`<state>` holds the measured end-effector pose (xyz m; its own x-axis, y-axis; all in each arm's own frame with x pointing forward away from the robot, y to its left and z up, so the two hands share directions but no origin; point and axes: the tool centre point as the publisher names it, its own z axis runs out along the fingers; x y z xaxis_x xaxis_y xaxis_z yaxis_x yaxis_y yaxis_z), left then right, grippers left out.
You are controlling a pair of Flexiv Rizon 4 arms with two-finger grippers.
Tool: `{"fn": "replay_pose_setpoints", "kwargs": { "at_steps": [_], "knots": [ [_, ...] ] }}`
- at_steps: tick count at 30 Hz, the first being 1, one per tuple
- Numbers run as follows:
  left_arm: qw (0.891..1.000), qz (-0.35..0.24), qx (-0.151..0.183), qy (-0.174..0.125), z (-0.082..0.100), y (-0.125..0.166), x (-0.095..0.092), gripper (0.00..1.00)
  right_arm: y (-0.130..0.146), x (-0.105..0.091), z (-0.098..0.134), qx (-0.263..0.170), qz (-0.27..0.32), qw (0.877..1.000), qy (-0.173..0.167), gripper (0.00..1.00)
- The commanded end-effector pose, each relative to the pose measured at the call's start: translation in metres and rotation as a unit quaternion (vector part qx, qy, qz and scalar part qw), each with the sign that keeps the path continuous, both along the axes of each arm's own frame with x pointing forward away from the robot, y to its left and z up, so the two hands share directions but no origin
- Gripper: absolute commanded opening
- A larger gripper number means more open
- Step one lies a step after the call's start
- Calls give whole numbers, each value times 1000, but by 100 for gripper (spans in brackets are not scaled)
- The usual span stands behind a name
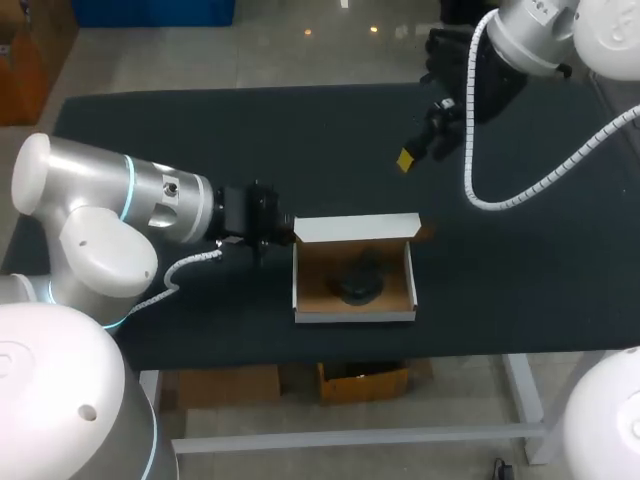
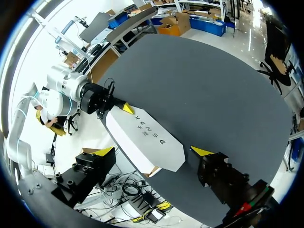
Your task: Assemble the packaging by folding the flat box into shape, placing the metal phone stand inside, and closing the box properly
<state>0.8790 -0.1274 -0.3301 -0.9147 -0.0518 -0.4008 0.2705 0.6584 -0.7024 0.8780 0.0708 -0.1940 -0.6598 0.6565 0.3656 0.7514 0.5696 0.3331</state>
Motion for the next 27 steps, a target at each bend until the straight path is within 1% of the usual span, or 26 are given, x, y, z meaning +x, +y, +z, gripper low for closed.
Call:
{"fn": "replay_pose_setpoints", "kwargs": {
  "at_steps": [1, 2, 3, 4, 5, 6, 7, 8, 10, 11, 12, 14, 15, 17, 18, 21, 24, 27],
  "knots": [
    [1000, 0, 2, 1, -4, -2, 0, 0, 1, 1, 0, 9, -7, 1000, 12, 100],
    [1000, 0, 2, 1, -4, -2, 0, 0, 2, 3, -1, 0, -28, 999, 33, 100],
    [1000, 0, 2, 1, -4, -2, 0, 0, 2, 4, -2, 2, -36, 998, 52, 100],
    [1000, 0, 2, 1, -4, -2, 0, 0, 2, 3, -3, -8, -34, 997, 63, 100],
    [1000, 0, 2, 1, -4, -2, 0, 0, 2, 3, -6, -23, -52, 995, 79, 100],
    [1000, 0, 2, 1, -4, -2, 0, 0, 1, 4, -8, -25, -65, 993, 100, 100],
    [1000, 0, 2, 1, -4, -2, 0, 0, 0, 3, -9, -26, -64, 992, 107, 100],
    [1000, 0, 2, 1, -4, -2, 0, 0, -1, 2, -10, -21, -72, 989, 128, 100],
    [1000, 0, 2, 1, -4, -2, 0, 0, -3, -1, -12, -28, -73, 987, 141, 100],
    [1000, 0, 2, 1, -4, -2, 0, 0, -4, -3, -12, -28, -79, 985, 153, 100],
    [1000, 2, 14, -8, -5, -3, -2, 0, -5, -4, -14, -35, -87, 983, 157, 100],
    [1000, 0, 13, -18, -6, -4, -5, 0, -7, -6, -16, -40, -97, 978, 180, 100],
    [999, 3, 18, -28, -6, -5, -6, 0, -9, -7, -16, -48, -106, 976, 183, 100],
    [999, 3, 21, -39, -7, -7, -9, 0, -11, -8, -19, -47, -114, 972, 201, 100],
    [999, 2, 24, -47, -7, -7, -10, 0, -12, -8, -20, -54, -122, 969, 208, 100],
    [997, 2, 30, -65, -9, -8, -13, 0, -14, -10, -22, -52, -136, 961, 235, 100],
    [996, 1, 39, -80, -11, -9, -16, 0, -15, -13, -26, -53, -137, 955, 257, 100],
    [995, 1, 45, -89, -13, -10, -17, 0, -14, -17, -33, -61, -145, 951, 267, 100]
  ]
}}
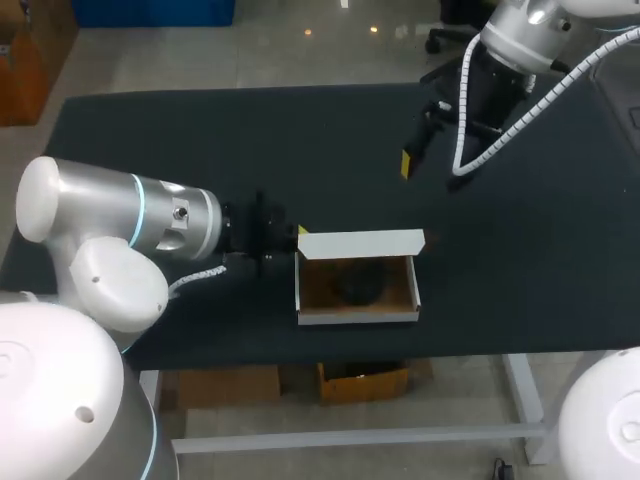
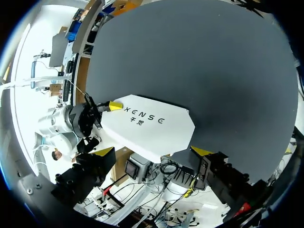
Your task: Assemble the packaging by folding the flat box into shape, placing the metal phone stand inside, and closing the box properly
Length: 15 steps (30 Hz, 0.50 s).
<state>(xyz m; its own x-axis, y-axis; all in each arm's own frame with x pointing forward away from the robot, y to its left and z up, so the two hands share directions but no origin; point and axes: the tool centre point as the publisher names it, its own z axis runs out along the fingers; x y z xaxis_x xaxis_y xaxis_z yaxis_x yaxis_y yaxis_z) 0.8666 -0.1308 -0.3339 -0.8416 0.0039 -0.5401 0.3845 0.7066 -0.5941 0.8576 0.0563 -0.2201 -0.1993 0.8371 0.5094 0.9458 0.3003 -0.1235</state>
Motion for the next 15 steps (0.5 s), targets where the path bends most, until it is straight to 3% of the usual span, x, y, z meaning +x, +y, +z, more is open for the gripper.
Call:
{"fn": "replay_pose_setpoints", "kwargs": {
  "at_steps": [1, 10, 15],
  "knots": [
    [1000, 10, 2, -13, -10, -6, -5, 0, 2, 0, -9, -8, 15, 999, 37, 100],
    [999, -5, 9, -40, -10, -2, -6, 0, 2, 0, -9, -8, 15, 999, 37, 100],
    [999, -8, 1, -37, -12, 2, -1, 0, 2, 0, -9, -8, 15, 999, 37, 100]
  ]
}}
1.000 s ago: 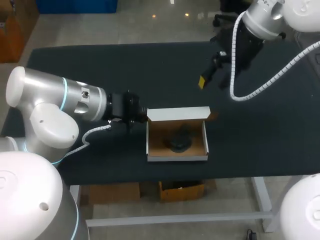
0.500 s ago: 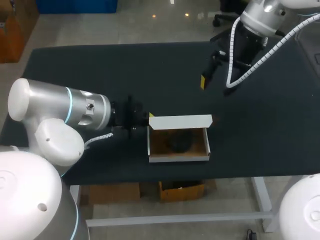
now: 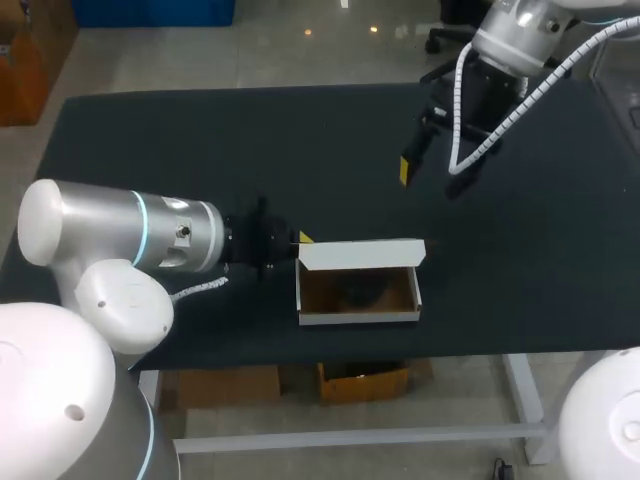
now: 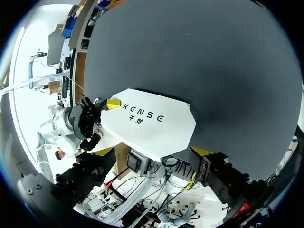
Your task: Assemble the packaging by folding the flat box into shape, placing the metal phone stand inside, and closing the box properly
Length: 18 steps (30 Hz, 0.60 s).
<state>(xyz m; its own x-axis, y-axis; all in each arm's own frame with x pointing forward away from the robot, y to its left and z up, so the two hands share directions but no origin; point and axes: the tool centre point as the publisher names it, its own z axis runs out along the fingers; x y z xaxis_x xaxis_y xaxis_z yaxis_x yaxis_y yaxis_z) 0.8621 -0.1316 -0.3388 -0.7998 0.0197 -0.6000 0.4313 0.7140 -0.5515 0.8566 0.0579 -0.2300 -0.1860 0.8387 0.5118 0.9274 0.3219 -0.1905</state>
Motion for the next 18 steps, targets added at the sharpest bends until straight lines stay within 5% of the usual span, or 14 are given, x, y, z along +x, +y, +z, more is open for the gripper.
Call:
{"fn": "replay_pose_setpoints", "kwargs": {
  "at_steps": [1, 11, 18],
  "knots": [
    [1000, -2, -8, -2, -7, 3, 4, 0, 0, 1, 1, -1, 2, 1000, 4, 100],
    [1000, -6, 2, -20, -7, 6, -1, 0, 9, -13, -10, -46, -12, 989, 137, 100],
    [999, -9, 14, -41, -7, 1, -4, 0, 2, -23, -19, -67, -29, 981, 180, 100]
  ]
}}
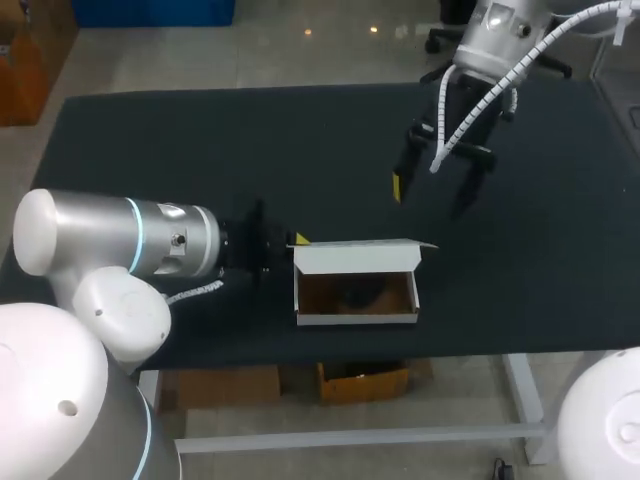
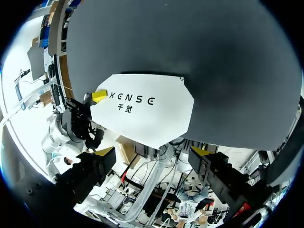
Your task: Assemble the packaging by folding the flat box into shape, placing the metal phone stand inside, and closing the box properly
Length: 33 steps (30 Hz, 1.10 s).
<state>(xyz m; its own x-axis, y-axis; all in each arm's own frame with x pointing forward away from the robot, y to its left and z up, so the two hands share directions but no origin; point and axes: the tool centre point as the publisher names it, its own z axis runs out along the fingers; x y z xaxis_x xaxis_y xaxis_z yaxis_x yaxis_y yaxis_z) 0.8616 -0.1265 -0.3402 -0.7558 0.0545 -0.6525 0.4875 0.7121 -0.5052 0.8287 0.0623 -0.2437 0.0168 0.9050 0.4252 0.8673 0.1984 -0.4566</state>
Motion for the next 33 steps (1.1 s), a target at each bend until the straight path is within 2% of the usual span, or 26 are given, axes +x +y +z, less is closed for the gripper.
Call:
{"fn": "replay_pose_setpoints", "kwargs": {
  "at_steps": [1, 7, 20, 24, 28, 33],
  "knots": [
    [1000, 4, 4, -10, -6, -4, -4, 0, -3, 5, -7, 0, 11, 998, 61, 100],
    [999, 2, 14, -32, -10, -8, -7, 0, -8, -1, -17, -7, -5, 997, 82, 100],
    [998, -2, 26, -61, -18, -10, -11, 0, -7, -8, -35, -9, -24, 995, 100, 100],
    [997, -3, 28, -65, -17, -11, -13, 0, -6, -10, -34, -17, -32, 996, 79, 100],
    [997, -5, 27, -66, -17, -11, -13, 0, -5, -10, -35, 2, -28, 999, 24, 100],
    [997, -6, 27, -65, -17, -11, -14, 0, -5, -11, -43, 12, -25, 1000, 9, 99]
  ]
}}
